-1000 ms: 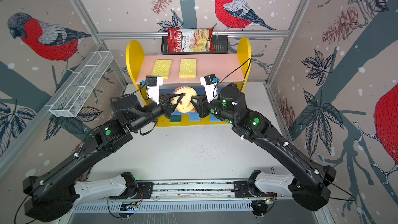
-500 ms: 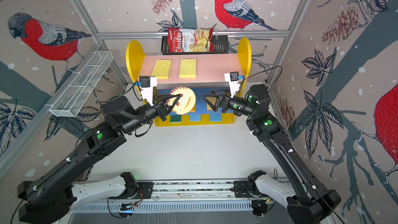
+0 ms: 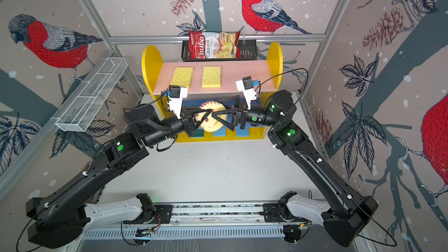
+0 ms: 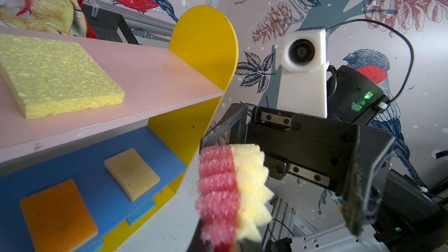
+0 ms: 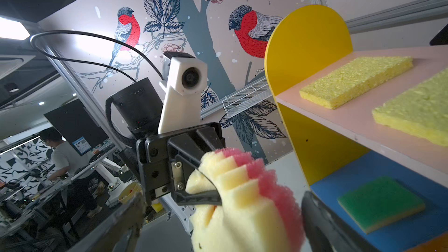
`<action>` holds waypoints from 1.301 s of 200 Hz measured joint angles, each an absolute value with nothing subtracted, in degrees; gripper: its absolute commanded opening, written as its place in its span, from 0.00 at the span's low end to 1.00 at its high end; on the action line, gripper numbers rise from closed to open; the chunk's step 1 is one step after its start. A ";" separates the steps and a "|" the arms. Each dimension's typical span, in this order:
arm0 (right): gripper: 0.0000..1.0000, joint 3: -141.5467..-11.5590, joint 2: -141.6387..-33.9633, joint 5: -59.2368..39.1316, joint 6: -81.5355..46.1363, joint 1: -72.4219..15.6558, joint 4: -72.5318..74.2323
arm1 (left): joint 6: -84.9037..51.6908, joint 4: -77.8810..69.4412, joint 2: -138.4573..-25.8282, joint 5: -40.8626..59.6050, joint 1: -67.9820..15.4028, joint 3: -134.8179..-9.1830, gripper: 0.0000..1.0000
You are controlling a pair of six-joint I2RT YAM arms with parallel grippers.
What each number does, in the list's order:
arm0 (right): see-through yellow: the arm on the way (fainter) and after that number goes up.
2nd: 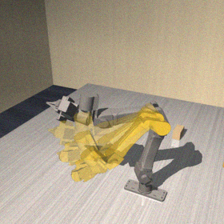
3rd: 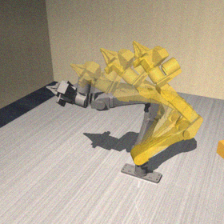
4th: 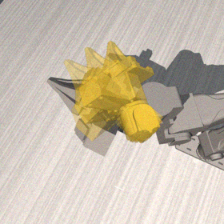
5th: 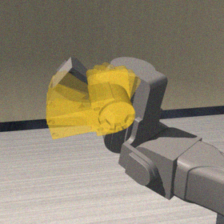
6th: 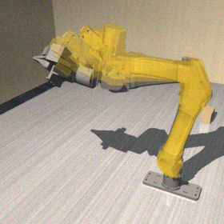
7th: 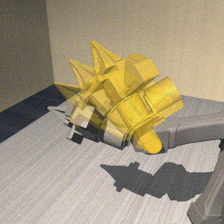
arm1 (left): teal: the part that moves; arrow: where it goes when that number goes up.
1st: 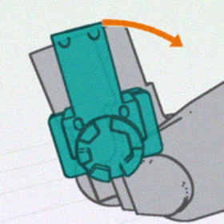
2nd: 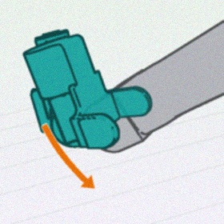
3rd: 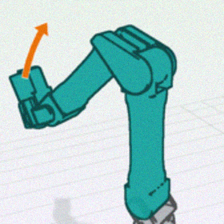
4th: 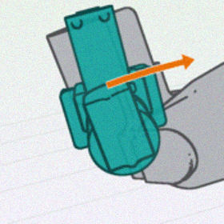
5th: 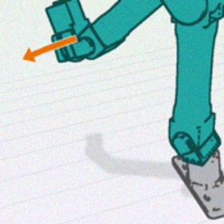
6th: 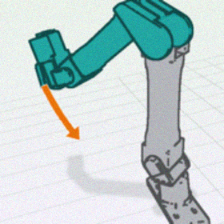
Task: Place and organize the cleaning sponges onto the shelf
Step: 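Raise the smiley sponge with right gripper above the pink shelf while left gripper withdraws, then lower the smiley sponge onto the pink shelf beside the yellow sponges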
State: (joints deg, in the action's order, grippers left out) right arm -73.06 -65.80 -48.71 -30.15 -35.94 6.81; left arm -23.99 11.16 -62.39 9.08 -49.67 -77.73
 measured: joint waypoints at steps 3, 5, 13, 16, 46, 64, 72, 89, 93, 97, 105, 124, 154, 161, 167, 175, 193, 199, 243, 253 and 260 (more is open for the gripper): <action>0.90 -73.06 -65.95 -48.66 -30.00 -35.94 6.81 | -23.99 11.14 -62.39 9.15 -49.67 -77.73 0.00; 0.89 -73.06 -66.06 -48.62 -29.93 -35.94 6.76 | -23.97 11.16 -62.39 9.15 -49.67 -77.76 0.00; 0.85 -73.03 -66.52 -48.56 -29.89 -36.01 6.55 | -23.92 11.20 -62.39 9.15 -49.67 -77.76 0.00; 0.82 -73.01 -66.67 -48.56 -29.85 -36.05 6.37 | -23.88 11.20 -62.39 9.15 -49.67 -77.76 0.00; 0.36 -72.25 -67.85 -49.06 -29.87 -35.66 5.82 | -23.59 11.20 -62.33 9.21 -49.67 -77.76 0.00; 0.18 -71.83 -68.16 -50.68 -30.85 -35.14 6.52 | -23.53 11.46 -62.22 9.28 -49.67 -77.76 0.07; 0.10 -71.75 -68.18 -51.18 -31.44 -35.05 6.92 | -23.44 11.51 -62.19 9.17 -49.67 -77.76 0.21; 0.01 -71.75 -68.14 -51.66 -31.46 -34.92 7.25 | -22.48 11.57 -62.06 9.08 -49.67 -77.76 0.62; 0.00 -71.77 -68.12 -51.94 -31.48 -34.81 7.33 | -22.57 11.79 -62.02 8.80 -49.67 -77.76 0.69; 0.00 -71.79 -68.07 -52.05 -31.48 -34.72 7.42 | -22.57 12.10 -61.95 8.51 -49.67 -77.76 0.74; 0.00 -71.96 -67.96 -52.23 -31.57 -34.44 7.42 | -22.55 12.51 -61.89 7.20 -49.65 -77.76 0.79; 0.00 -73.10 -67.85 -51.13 -31.66 -33.26 7.16 | -22.61 12.47 -61.58 5.78 -49.65 -77.78 0.83; 0.00 -76.09 -67.77 -47.75 -31.70 -29.67 5.04 | -22.44 12.27 -61.54 0.75 -49.65 -78.72 0.83; 0.00 -76.97 -67.75 -46.44 -31.70 -28.69 4.19 | -22.24 12.10 -61.47 -1.02 -49.65 -78.76 0.83; 0.00 -77.82 -67.70 -44.91 -31.68 -27.81 3.40 | -22.11 11.99 -61.34 -2.44 -49.65 -78.74 0.83; 0.00 -79.05 -67.68 -42.65 -31.64 -26.85 1.93 | -22.06 11.64 -61.12 -4.01 -49.65 -78.54 0.83; 0.00 -82.43 -67.96 -35.09 -31.59 -24.64 -2.26 | -22.00 10.74 -60.34 -7.01 -49.65 -77.89 0.83; 0.00 -83.50 -68.25 -32.53 -31.62 -23.57 -3.55 | -21.89 10.44 -60.10 -7.94 -49.65 -77.65 0.83; 0.01 -83.68 -70.46 -22.48 -36.97 -14.61 -7.88 | -21.63 9.65 -58.89 -11.03 -49.65 -75.57 0.83; 0.01 -83.59 -70.83 -22.39 -38.65 -13.78 -8.05 | -21.58 9.63 -58.67 -11.90 -49.65 -75.20 0.83; 0.01 -83.57 -71.00 -22.26 -39.33 -13.26 -8.03 | -21.50 9.61 -58.48 -12.05 -49.65 -74.96 0.84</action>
State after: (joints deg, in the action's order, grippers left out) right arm -83.57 -71.00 -22.26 -39.33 -13.26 -8.03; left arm -21.50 9.61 -58.48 -12.05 -49.65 -74.96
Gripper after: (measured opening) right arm 0.099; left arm 0.833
